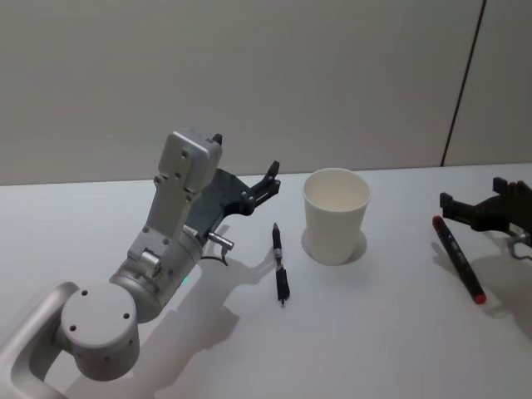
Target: Place the pen into the pen holder.
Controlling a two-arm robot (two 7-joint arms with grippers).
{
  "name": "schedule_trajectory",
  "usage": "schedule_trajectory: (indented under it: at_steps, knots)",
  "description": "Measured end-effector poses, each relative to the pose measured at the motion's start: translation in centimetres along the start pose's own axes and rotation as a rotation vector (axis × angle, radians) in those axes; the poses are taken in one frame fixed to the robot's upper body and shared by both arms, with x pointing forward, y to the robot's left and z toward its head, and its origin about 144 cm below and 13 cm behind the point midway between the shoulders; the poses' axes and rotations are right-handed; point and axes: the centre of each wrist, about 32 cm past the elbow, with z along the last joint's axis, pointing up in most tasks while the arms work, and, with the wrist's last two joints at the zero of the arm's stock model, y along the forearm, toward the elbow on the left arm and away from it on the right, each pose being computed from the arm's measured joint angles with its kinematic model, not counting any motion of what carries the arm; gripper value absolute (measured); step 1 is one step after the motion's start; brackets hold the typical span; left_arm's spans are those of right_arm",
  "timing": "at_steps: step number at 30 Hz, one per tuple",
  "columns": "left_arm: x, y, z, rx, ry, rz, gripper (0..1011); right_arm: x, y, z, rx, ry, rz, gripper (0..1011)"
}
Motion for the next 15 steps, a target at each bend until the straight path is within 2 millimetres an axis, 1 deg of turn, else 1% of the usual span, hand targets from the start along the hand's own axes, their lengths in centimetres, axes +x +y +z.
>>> schedule_trajectory:
  at_steps: [1,3,5,6,8,10,15]
  knots:
    - [0.0,0.0,0.0,0.0,0.0,0.0,1004,0.0,0.0,0.0,0.0,0.0,0.0,1001]
    - [0.0,0.0,0.0,0.0,0.0,0.0,1003,0.0,0.8,0.1,-0.038,-0.01,-0.009,1001]
    - [0.0,0.0,0.0,0.0,0.0,0.0,1003,-0.1,2.0,0.2,-0.082,-0.02,-0.022,1001]
    - [0.0,0.0,0.0,0.0,0.0,0.0,1003,-0.1,2.0,0.2,-0.082,-0.02,-0.022,1001]
    - [0.0,0.0,0.0,0.0,0.0,0.0,1003,-0.2,3.1,0.1,-0.122,-0.027,-0.032,1001]
    - [0.0,0.0,0.0,0.0,0.0,0.0,1003,-0.3,3.4,0.1,-0.131,-0.026,-0.034,1001]
    - [0.0,0.0,0.0,0.0,0.0,0.0,1003,-0.7,4.9,0.1,-0.189,-0.023,-0.041,1001]
